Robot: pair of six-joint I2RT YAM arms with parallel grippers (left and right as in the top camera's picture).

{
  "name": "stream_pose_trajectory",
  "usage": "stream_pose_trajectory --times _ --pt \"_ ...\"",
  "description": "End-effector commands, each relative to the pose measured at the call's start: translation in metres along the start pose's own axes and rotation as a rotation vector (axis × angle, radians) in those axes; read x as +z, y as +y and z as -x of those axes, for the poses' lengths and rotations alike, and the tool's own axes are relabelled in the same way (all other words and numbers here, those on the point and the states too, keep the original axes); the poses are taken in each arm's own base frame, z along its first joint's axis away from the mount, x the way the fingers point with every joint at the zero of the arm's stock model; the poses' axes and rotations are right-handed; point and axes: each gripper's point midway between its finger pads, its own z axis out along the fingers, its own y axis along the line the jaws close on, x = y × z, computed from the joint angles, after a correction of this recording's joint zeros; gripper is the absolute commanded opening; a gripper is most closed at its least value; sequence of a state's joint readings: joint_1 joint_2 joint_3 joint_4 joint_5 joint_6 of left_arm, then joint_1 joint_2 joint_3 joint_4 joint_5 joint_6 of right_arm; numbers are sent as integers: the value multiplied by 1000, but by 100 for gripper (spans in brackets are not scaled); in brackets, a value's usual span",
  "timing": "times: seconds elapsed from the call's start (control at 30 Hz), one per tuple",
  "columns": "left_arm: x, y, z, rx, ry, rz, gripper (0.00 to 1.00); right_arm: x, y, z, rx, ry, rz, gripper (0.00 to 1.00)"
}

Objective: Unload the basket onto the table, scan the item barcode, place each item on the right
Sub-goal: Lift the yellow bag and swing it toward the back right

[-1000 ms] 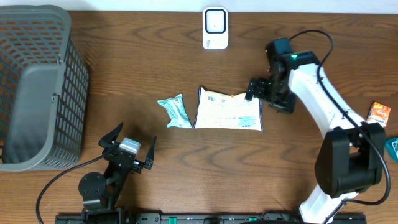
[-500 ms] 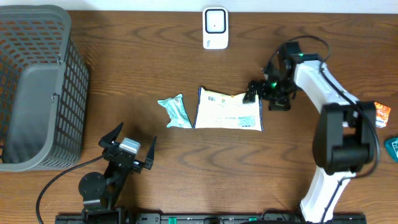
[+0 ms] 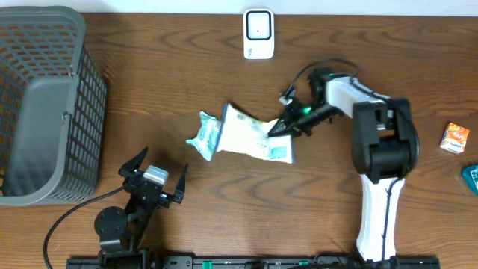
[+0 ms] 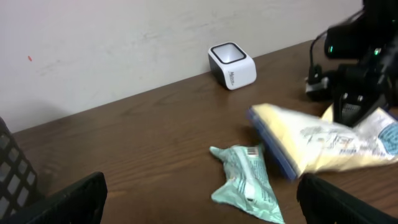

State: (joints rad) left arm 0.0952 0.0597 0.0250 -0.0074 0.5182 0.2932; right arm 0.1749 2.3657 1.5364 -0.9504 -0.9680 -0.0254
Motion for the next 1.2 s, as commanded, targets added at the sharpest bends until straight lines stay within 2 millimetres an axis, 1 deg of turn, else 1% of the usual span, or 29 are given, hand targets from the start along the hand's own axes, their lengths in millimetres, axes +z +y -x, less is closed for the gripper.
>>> stream_pose_trajectory --times 0.0,0.07,0.13,0.23,0.3,0.33,0.37,0.4,0.47,0.5,0.6,0.77,0.9,1.03,1.17 --pt "1 -6 -16 -10 41 -27 98 38 -86 -33 68 141 -245 1" --pt "1 -6 -16 -9 41 -27 98 34 -65 -27 -4 116 -151 1" --pt "1 -6 -16 -9 40 -27 98 22 -38 -20 -82 74 -47 1" --pt "1 -6 -16 -9 41 -27 98 -8 6 -14 -205 -4 81 1" --pt "1 -6 -16 -10 41 -27 98 -35 41 -15 -310 -65 163 1" --pt "1 -6 -16 -10 41 -27 98 -47 56 -18 -356 -91 190 1" --pt "1 -6 -16 -10 41 -27 98 -65 78 -25 -416 -123 208 2" --pt "1 -6 -16 -9 40 -27 98 -70 83 -28 -431 -131 209 2" --pt "1 -6 -16 -9 41 -27 98 -89 107 -40 -496 -159 200 2" --pt "1 -6 -16 -10 41 -27 98 -100 121 -49 -543 -177 192 2" --pt "1 -6 -16 -10 41 -27 98 -120 154 -70 -636 -218 176 2" --pt "1 -6 -16 -10 41 -27 98 -148 199 -105 -767 -293 154 1" --pt "1 -6 -16 -9 41 -27 98 -163 226 -132 -790 -336 154 1" --pt "1 -6 -16 -9 41 -27 98 -173 244 -155 -832 -373 147 1" --pt "1 -6 -16 -9 41 -27 98 -179 256 -175 -880 -398 137 1"
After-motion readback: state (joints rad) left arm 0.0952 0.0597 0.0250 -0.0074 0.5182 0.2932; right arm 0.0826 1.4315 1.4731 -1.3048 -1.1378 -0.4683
